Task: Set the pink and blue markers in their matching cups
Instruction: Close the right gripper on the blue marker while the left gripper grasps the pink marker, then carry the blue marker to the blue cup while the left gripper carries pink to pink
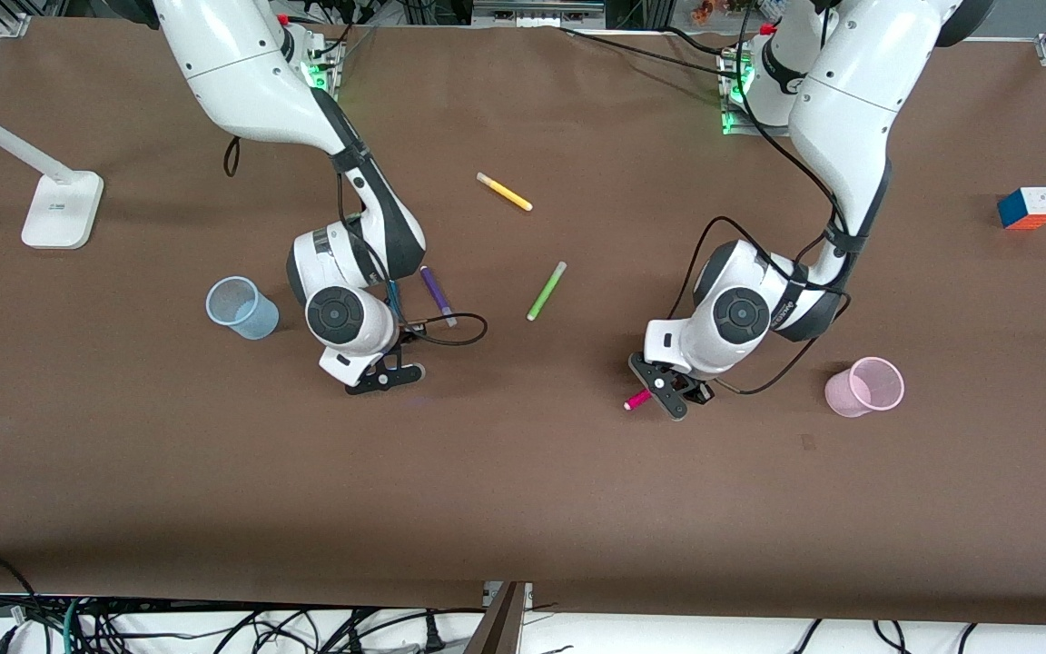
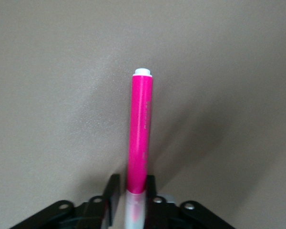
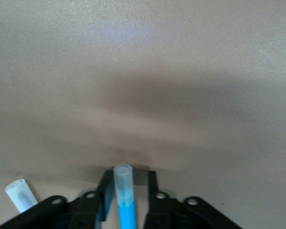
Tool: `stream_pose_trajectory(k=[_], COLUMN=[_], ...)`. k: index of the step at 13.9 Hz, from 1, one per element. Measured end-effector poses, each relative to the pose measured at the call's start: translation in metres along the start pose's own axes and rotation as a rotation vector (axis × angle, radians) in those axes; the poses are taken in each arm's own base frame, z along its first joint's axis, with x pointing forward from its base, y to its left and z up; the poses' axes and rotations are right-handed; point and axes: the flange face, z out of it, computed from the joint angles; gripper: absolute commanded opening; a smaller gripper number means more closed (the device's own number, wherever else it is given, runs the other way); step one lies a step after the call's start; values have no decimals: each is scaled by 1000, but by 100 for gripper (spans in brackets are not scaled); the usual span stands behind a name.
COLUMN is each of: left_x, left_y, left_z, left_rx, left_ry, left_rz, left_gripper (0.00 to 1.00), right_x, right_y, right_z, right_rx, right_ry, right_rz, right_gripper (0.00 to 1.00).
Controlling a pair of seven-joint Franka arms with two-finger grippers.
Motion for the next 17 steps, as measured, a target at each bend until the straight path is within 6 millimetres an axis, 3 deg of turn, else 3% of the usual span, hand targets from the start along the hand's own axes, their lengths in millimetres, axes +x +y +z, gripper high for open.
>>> stream_pose_trajectory(k=[3,6,8,10,11,14,17], left_x=[-4,-14,-33,-59,-73,-107,-123], left_y=[0,-15,-39,-70,-85,-101,-118], left_z=[-14,-73,-124,-166,-178,-176,-158], left_rx=[-24,-43,-80,-82,-58,49,155], left_ry=[-57,-152,-252,-344,-405,-677,-840], left_rz=[-2,-30,-81,-123,-120,-86,-58], left_gripper=[0,0,0,0,0,0,0], right_x=[0,2,3,-2,-7,-29,-41], right_y=[-1,0,11,42,64,117,155], right_z=[0,-18,-56,-106,-132,-186,-195], right_rx=[1,6,11,21,29,59,177], right_ry=[6,35,62,58,53,42,60], right_rz=[-1,-31,-109,-230,-303,-521,-729], right_gripper=[2,0,0,0,0,0,0])
